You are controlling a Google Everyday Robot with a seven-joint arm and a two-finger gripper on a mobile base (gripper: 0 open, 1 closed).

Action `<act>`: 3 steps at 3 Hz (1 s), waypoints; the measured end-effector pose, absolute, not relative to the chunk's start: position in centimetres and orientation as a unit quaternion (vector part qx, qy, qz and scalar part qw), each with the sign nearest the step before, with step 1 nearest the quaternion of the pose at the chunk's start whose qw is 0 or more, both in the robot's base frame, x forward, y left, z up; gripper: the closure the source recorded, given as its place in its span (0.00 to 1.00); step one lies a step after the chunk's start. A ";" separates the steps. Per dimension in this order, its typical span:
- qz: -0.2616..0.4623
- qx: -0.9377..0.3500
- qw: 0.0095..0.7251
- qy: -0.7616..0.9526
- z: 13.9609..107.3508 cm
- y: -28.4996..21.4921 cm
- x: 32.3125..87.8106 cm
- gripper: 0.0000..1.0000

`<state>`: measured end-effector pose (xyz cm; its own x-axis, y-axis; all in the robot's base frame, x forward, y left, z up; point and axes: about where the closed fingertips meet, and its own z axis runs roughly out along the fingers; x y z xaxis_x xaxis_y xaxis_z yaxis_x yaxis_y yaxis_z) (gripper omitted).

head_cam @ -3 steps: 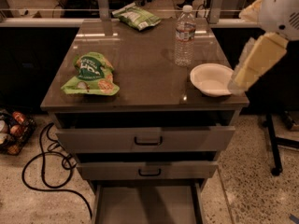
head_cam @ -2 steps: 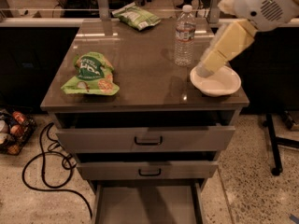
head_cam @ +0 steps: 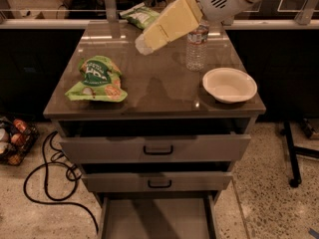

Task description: Place green rice chip bag into bottom drawer

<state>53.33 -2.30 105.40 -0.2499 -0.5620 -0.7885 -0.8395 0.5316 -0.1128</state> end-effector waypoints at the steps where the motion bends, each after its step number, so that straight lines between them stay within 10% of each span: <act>1: 0.168 -0.456 0.411 0.771 105.4 -2.3 53.3 0.00; 3: 0.136 -0.458 0.351 0.806 102.5 1.6 56.4 0.00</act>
Offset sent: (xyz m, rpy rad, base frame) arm 0.0398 0.0434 -0.0270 -0.0955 0.0762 -0.0235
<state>56.37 1.61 102.49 -0.3353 -0.6420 -0.6895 -0.8327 0.5442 -0.1018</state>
